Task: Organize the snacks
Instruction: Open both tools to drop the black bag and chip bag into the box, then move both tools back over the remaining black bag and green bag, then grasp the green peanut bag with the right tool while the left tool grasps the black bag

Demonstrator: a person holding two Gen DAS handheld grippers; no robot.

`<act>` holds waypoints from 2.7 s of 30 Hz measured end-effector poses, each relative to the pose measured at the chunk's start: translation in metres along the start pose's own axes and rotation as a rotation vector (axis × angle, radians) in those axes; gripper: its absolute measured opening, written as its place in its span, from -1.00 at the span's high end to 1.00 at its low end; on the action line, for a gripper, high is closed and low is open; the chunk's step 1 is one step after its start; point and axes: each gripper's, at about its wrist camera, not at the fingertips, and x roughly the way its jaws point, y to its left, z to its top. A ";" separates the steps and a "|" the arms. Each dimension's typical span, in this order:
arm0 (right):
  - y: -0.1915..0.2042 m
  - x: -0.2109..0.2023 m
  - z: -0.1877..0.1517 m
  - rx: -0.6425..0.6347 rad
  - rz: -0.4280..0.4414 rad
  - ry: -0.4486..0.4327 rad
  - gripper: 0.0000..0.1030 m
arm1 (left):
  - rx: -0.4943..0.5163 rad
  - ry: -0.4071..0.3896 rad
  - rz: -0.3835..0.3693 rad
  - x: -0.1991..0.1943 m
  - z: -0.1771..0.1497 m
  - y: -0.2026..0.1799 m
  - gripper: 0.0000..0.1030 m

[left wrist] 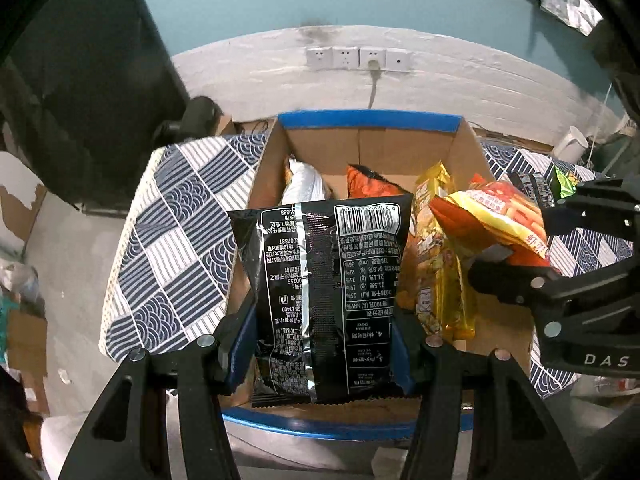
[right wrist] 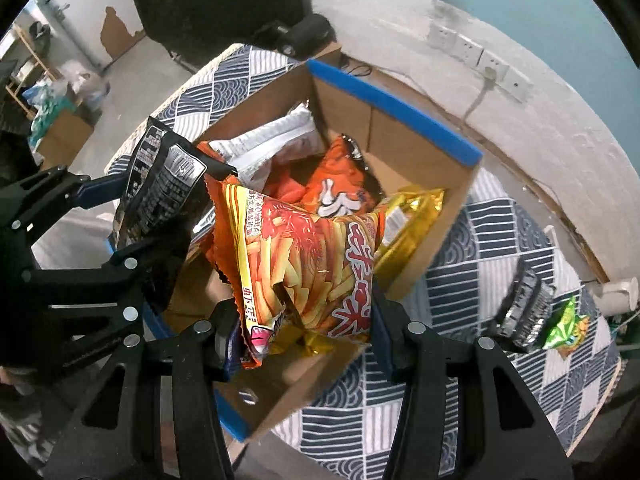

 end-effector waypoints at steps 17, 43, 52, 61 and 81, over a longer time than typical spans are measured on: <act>-0.009 -0.003 0.002 0.038 -0.017 0.005 -0.49 | 0.016 0.023 0.064 0.009 0.002 0.000 -0.51; -0.142 -0.048 -0.061 0.204 -0.139 0.002 -0.50 | 0.095 0.017 -0.043 -0.002 0.032 -0.086 -0.52; -0.223 -0.054 -0.083 0.223 -0.164 0.039 -0.50 | 0.174 0.051 -0.063 0.012 0.061 -0.146 -0.52; -0.288 -0.034 -0.096 0.183 -0.153 0.080 -0.50 | 0.184 0.099 -0.095 0.043 0.099 -0.199 -0.55; -0.369 0.005 -0.095 0.205 -0.048 0.037 -0.51 | 0.190 0.146 -0.098 0.113 0.150 -0.261 -0.55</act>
